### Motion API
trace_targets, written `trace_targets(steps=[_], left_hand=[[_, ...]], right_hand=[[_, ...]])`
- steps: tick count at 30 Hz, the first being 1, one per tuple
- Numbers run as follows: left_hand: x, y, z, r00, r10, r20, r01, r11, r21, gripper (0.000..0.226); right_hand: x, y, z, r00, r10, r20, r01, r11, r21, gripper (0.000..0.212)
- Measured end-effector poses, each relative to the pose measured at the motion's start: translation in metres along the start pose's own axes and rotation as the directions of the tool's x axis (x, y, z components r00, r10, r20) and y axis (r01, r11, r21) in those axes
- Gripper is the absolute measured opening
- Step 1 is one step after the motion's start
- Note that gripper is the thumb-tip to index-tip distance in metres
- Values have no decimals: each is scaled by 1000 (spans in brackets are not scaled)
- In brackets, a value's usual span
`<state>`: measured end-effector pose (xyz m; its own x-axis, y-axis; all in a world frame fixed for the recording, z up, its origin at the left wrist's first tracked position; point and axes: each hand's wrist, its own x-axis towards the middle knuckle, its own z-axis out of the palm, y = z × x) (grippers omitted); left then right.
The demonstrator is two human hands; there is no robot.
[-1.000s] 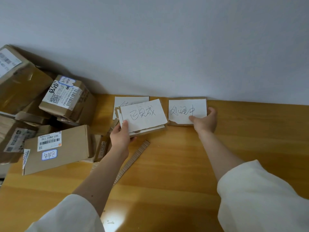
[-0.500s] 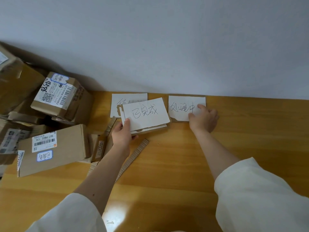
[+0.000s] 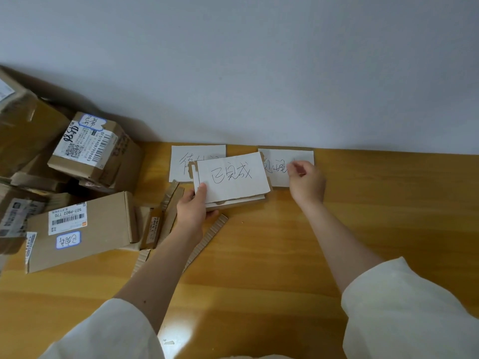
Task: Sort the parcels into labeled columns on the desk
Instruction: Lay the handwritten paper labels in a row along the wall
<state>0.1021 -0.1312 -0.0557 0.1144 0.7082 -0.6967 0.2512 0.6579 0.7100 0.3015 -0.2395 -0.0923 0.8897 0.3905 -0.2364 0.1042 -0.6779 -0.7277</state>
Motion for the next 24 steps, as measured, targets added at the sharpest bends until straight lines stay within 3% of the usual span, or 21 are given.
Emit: trace_targets(steps=[4, 8, 16, 24], left_hand=[[-8, -1, 5, 999, -1, 34, 1, 1000, 4, 27], [-18, -4, 11, 998, -15, 56, 15, 1000, -4, 26], [-42, -13, 26, 993, 15, 118, -13, 1000, -17, 14], [-66, -24, 45, 988, 32, 154, -34, 999, 11, 20]], right_hand=[[-14, -8, -12, 964, 82, 252, -125, 979, 160, 42], [-30, -8, -23, 912, 155, 380, -263, 931, 252, 37], [-59, 8, -56, 920, 104, 377, -251, 897, 365, 28], [-67, 32, -84, 926, 157, 344, -304, 849, 432, 20]])
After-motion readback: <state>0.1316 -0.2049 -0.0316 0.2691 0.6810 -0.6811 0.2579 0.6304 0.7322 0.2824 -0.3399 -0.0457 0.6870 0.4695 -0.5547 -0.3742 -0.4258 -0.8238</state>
